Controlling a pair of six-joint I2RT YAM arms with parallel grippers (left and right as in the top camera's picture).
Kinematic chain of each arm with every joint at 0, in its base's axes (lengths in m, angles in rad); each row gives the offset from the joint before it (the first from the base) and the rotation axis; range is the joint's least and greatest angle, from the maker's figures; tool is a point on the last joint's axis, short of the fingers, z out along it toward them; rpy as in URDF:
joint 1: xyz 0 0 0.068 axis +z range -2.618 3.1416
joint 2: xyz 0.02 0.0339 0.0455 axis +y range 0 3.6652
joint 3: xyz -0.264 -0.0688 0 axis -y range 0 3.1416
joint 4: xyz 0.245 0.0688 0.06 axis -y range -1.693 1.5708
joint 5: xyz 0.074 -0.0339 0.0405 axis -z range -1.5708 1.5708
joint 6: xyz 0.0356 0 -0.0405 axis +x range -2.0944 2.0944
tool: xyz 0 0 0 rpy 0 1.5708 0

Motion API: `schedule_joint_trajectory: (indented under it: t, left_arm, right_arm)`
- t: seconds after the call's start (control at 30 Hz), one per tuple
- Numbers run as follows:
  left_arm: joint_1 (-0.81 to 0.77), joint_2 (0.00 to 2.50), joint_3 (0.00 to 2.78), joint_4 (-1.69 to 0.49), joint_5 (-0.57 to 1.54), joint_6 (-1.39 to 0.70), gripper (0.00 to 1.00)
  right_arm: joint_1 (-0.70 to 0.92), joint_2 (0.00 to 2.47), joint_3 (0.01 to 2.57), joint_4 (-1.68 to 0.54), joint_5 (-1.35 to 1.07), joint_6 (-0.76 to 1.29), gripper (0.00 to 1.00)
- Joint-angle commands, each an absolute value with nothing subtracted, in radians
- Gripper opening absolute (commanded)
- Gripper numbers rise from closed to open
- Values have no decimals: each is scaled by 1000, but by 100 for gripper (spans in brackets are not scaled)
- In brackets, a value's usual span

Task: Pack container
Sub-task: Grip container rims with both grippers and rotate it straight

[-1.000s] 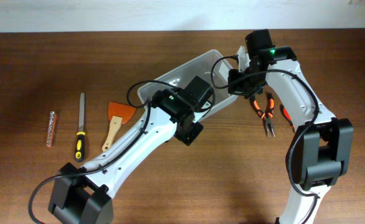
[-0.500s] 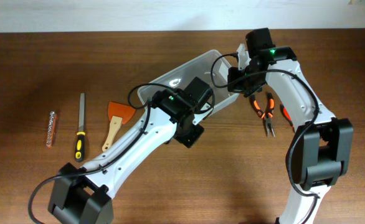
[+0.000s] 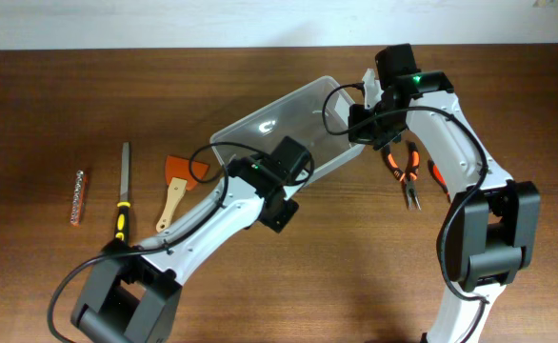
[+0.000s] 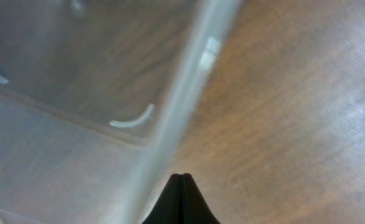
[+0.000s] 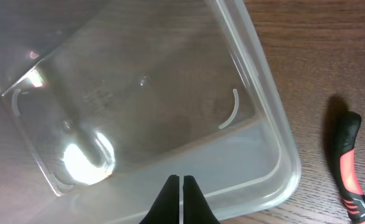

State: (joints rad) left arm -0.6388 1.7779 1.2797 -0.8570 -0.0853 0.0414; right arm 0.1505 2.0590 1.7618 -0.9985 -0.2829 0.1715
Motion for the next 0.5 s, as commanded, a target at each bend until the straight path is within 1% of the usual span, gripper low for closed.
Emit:
schedule_joint_trajectory:
  t: [0.0, 0.13, 0.47]
  left_arm:
    - [-613, 1767, 1258, -830, -102, 39, 2]
    - [-604, 1768, 1248, -826, -103, 39, 2]
    - [-541, 1768, 1244, -800, -166, 39, 2]
  right_arm:
    - [151, 2068, 1745, -994, -229, 161, 4]
    - [150, 2069, 1691, -981, -224, 161, 4]
    - [151, 2065, 1685, -1067, -248, 114, 4]
